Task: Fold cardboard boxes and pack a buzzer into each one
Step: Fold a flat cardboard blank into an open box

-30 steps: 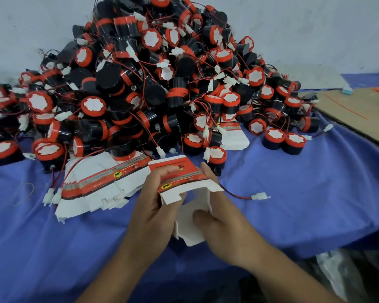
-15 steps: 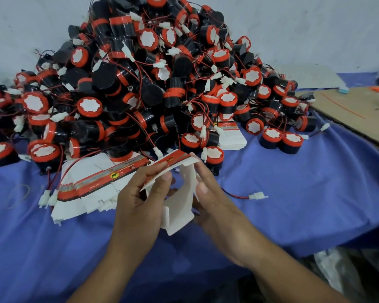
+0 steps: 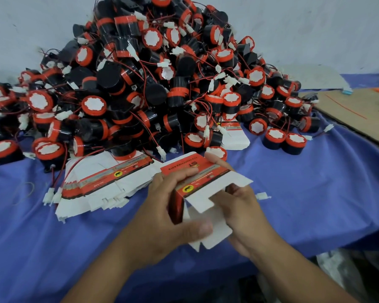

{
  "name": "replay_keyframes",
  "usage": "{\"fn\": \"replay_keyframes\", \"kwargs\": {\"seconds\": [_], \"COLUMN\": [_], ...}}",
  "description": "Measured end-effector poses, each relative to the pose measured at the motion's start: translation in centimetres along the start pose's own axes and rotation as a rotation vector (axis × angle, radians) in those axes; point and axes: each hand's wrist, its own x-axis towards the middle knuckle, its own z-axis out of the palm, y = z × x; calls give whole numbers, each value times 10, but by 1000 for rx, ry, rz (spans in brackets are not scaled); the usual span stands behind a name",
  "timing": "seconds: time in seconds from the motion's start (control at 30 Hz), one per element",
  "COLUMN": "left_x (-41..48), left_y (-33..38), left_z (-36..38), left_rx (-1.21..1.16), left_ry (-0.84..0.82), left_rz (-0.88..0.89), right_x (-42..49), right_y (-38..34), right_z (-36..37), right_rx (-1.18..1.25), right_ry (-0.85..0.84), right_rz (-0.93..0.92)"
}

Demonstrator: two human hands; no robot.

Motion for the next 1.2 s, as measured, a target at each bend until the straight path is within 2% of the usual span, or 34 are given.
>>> {"fn": "replay_keyframes", "kwargs": {"seconds": [0.1, 0.3, 0.43, 0.53, 0.67, 0.83, 0.97, 1.1, 1.2], "left_x": [-2, -3, 0, 1, 3, 6, 5, 2, 4], "left_y": [0, 1, 5, 6, 3, -4, -5, -6, -7], "left_z": [2, 7, 10, 10, 6, 5, 9, 14, 13], "left_rx": [106, 47, -103, -202, -218, -250, -122, 49, 52], "left_ry": [-30, 5, 133, 244, 343, 442, 400, 218, 119], "left_rz": [5, 26, 109, 105, 100, 48, 25, 9, 42], "right_x": [0, 0, 1, 0, -5, -11, -9, -1, 1], "right_y": [0, 0, 5, 7, 2, 5, 5, 2, 1], "right_z": [-3, 1, 1, 3, 5, 11, 10, 2, -2], "right_rx": [-25, -66, -98, -101, -156, -326, -308, -74, -51], "right_ry": [85, 75, -16, -86, -168, -170, -148, -53, 5], "right_rz": [15, -7, -3, -33, -59, -24, -29, 36, 66]}}
